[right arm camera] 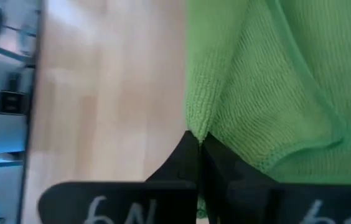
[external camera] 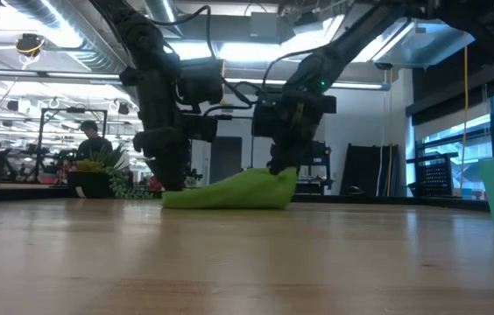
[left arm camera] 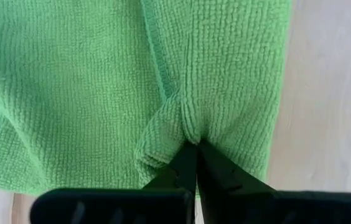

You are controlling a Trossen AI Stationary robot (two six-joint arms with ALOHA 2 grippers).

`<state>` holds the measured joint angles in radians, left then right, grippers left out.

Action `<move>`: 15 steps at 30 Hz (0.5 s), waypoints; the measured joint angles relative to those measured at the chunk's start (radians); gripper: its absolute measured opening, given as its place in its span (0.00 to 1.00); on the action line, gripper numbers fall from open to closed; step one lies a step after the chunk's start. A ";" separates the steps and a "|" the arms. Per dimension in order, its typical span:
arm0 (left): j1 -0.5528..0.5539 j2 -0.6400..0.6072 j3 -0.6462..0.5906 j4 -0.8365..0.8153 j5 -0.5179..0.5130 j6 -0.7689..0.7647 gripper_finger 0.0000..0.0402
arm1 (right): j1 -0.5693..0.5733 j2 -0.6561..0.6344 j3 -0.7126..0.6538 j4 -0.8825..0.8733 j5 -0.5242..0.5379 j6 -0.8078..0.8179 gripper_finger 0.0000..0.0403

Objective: Roll microfiber towels into tight, uniform cylinder then place into a basket
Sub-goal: Roll the green microfiber towel

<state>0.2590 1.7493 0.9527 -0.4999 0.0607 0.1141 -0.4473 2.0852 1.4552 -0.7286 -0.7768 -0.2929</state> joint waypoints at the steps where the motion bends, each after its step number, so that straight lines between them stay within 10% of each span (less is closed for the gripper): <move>1: -0.002 0.000 0.000 0.000 0.001 0.006 0.00 | -0.002 0.000 0.005 -0.002 -0.016 -0.015 0.01; 15: -0.046 0.000 0.000 -0.003 0.015 0.100 0.00 | -0.042 0.039 0.035 0.050 -0.027 -0.027 0.01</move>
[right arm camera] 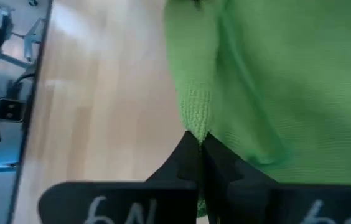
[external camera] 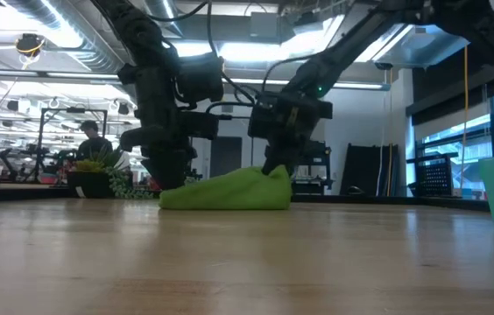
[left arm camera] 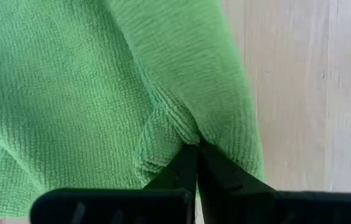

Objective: Roll microfiber towels into tight, uniform cylinder then place into a basket
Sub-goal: Roll the green microfiber towel

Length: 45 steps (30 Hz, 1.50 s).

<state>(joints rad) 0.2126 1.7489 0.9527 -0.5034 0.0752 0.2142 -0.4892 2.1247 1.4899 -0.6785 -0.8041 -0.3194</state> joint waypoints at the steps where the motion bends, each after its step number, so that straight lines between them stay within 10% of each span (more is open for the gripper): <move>1: 0.000 0.000 0.000 0.000 -0.001 0.000 0.00 | -0.003 0.008 0.000 0.010 0.015 0.000 0.01; 36: 0.030 -0.080 0.000 -0.064 -0.163 -0.365 0.00 | -0.011 0.088 0.002 0.027 0.136 -0.007 0.01; 45: 0.031 -0.037 0.000 -0.061 -0.163 -0.364 0.00 | -0.010 0.088 0.002 0.022 0.135 0.001 0.19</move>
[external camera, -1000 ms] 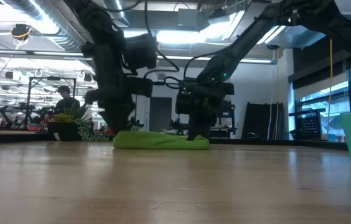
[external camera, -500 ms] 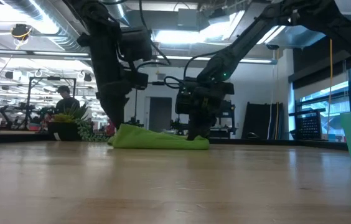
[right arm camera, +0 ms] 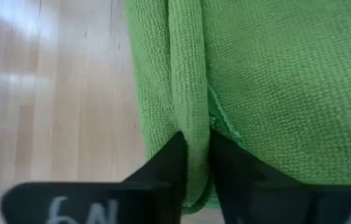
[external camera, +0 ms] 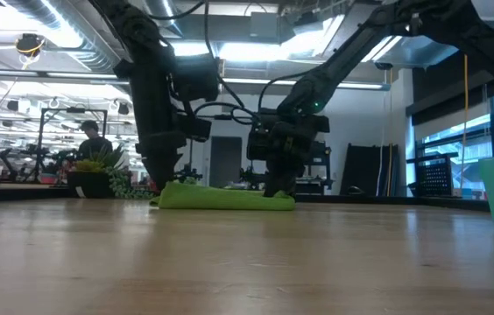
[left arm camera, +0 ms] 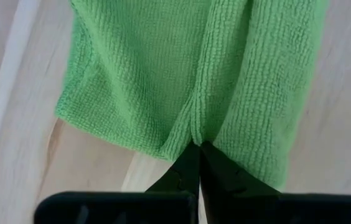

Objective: Roll microfiber towels into tight, uniform cylinder then place into a basket
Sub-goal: Roll the green microfiber towel

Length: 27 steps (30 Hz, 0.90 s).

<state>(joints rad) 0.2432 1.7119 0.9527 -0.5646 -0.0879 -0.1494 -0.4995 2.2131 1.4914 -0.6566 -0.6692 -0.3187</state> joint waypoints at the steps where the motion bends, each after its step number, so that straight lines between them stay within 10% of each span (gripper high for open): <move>1: 0.000 0.000 0.000 0.000 0.000 0.001 0.00 | 0.000 -0.001 0.000 -0.002 -0.003 0.000 0.22; 9: 0.001 0.000 0.000 -0.003 0.000 0.002 0.00 | -0.005 -0.014 0.047 -0.076 0.046 0.027 0.37; 27: 0.001 0.000 0.000 -0.006 -0.001 0.003 0.00 | -0.028 -0.015 0.299 -0.422 0.125 -0.190 0.38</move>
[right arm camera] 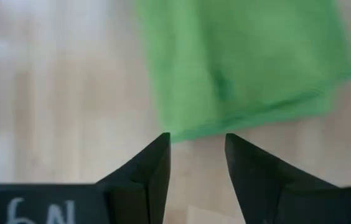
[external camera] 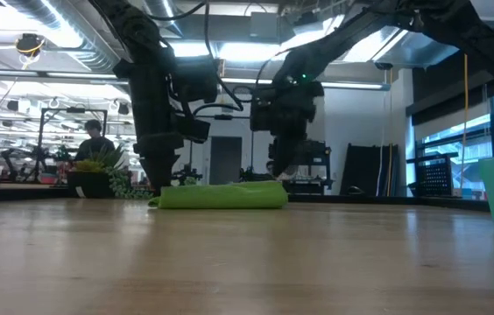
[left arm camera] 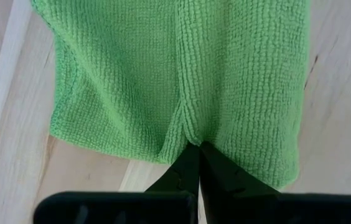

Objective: Roll microfiber towels into tight, uniform cylinder then place into a basket
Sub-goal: Roll the green microfiber towel

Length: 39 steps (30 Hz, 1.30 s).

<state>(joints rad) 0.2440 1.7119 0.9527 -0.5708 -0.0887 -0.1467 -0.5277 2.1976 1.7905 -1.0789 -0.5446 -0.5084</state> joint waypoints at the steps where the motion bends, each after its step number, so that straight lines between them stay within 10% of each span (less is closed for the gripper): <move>1: 0.000 0.000 0.000 0.000 0.000 0.000 0.00 | 0.008 -0.001 0.000 -0.013 -0.014 -0.037 0.38; 7: 0.000 0.000 0.000 0.002 0.000 0.000 0.00 | 0.067 -0.001 -0.058 0.051 -0.114 -0.178 0.38; 16: 0.000 0.000 0.000 0.003 0.003 0.000 0.00 | 0.112 -0.001 -0.216 0.405 0.022 -0.176 0.38; 39: 0.002 -0.024 0.010 -0.051 -0.049 -0.017 0.19 | 0.112 -0.002 -0.283 0.475 0.017 -0.121 0.38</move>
<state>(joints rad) 0.2455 1.6882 0.9628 -0.6217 -0.1382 -0.1634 -0.4160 2.1956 1.5076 -0.6037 -0.5278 -0.6296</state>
